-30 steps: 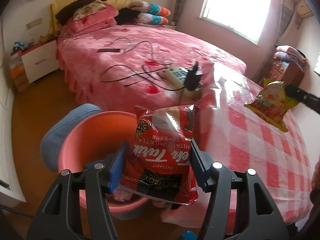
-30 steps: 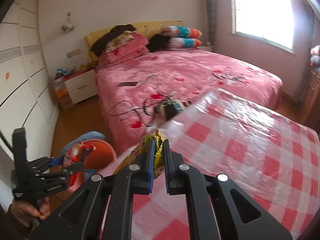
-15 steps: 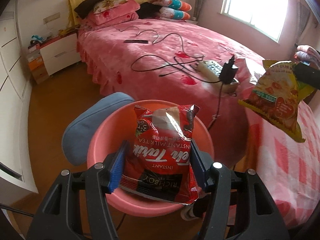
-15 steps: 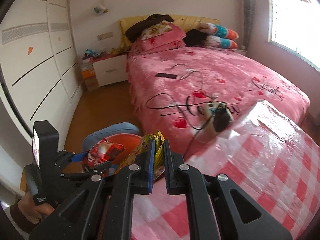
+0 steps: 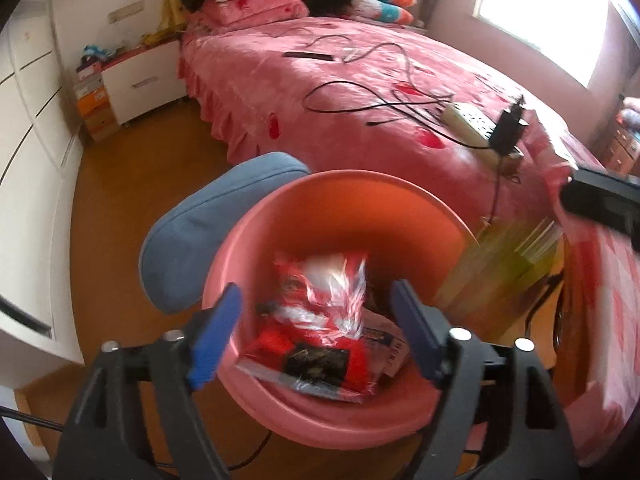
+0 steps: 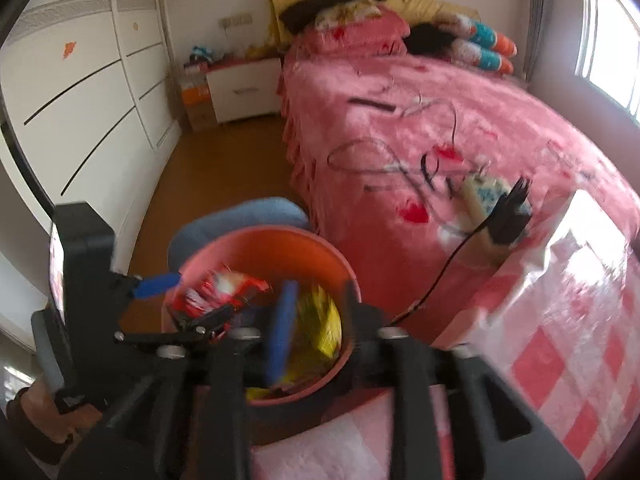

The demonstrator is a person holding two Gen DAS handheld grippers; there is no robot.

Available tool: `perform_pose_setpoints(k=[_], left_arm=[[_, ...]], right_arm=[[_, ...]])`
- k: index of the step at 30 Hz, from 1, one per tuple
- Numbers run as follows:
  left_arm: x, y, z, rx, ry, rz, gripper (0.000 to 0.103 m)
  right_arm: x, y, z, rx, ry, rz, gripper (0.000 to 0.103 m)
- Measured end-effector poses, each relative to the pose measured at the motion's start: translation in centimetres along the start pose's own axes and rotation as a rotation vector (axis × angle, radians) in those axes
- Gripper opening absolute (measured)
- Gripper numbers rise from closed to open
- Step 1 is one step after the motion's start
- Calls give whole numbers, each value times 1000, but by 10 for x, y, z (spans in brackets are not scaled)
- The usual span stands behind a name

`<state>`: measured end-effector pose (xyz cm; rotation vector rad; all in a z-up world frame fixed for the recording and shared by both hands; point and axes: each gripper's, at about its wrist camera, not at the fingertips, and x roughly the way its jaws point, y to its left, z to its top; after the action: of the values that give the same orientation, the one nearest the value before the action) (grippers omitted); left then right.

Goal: Collect trash

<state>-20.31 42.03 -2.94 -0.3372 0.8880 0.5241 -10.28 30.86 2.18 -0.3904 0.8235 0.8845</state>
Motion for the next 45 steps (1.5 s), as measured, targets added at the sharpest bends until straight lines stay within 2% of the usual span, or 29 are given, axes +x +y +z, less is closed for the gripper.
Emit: perform_pose_setpoints(k=[2,7,11,17,22,29,34,45], left_arm=[[0,1,0,-7,-10,14,85],[-8,3,4,-27,-76,65,93],[-18,2,10,-34,-119,68,95],[-32,-11,17,11,-156,61,95],[-50,-28,19,47,-205,42,96],[-74,-53,20,72,-262,-3,97],[-90,-75,17,80,-280,-74,97],[-119,-140,9,184,-323,-142,99]], right_arm=[[-5,-6,-4,28,-17,-6,78],[-33,-30,-5,60,-101,-115,88],[-51,-46,-10,80,-154,-194,89],[-78,-65,-28,87,-212,-309,89],[-98,-78,-43,100,-244,-371,89],[-118,-94,-66,133,-263,-417,93],[-132,-100,-86,142,-266,-463,94],[-163,-127,-125,235,-300,-510,94]])
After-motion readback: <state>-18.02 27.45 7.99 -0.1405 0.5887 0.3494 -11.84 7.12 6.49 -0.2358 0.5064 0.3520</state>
